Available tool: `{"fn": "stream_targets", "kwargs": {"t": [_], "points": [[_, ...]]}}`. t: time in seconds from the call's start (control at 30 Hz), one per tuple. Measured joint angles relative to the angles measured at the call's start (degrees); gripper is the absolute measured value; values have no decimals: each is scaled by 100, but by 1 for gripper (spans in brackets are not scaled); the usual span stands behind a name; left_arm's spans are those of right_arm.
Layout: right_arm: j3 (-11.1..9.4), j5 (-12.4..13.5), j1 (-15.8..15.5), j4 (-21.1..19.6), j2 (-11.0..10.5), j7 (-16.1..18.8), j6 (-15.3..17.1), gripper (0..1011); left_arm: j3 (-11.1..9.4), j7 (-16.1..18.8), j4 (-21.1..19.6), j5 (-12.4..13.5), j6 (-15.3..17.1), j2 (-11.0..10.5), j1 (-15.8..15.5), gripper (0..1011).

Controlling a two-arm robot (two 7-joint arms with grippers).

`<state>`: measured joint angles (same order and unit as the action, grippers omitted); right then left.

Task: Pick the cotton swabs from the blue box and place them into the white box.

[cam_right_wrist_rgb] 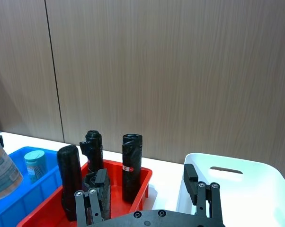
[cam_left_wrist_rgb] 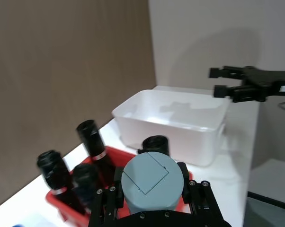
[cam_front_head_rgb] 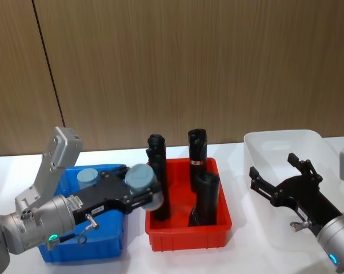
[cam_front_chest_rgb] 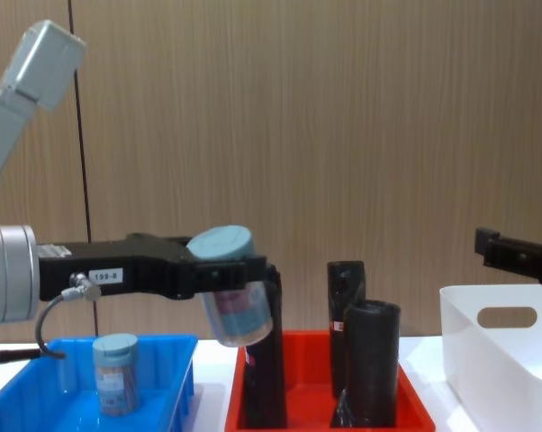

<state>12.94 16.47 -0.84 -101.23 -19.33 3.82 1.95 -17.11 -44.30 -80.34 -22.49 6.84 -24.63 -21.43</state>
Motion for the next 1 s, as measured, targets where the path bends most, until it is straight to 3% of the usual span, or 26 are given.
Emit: {"fn": "stream_targets", "kwargs": {"t": [0.27, 0.43, 1.0], "points": [[0, 0, 0, 0, 0, 0, 0, 1001, -38, -755, 152, -250, -151, 32, -128, 663], [0, 0, 0, 0, 0, 0, 0, 1002, -54, -1016, 229, -382, -188, 47, -181, 663], [-1, -8, 3, 4, -4, 61, 7, 1001, -82, -1242, 353, -559, -113, 42, -257, 663]]}}
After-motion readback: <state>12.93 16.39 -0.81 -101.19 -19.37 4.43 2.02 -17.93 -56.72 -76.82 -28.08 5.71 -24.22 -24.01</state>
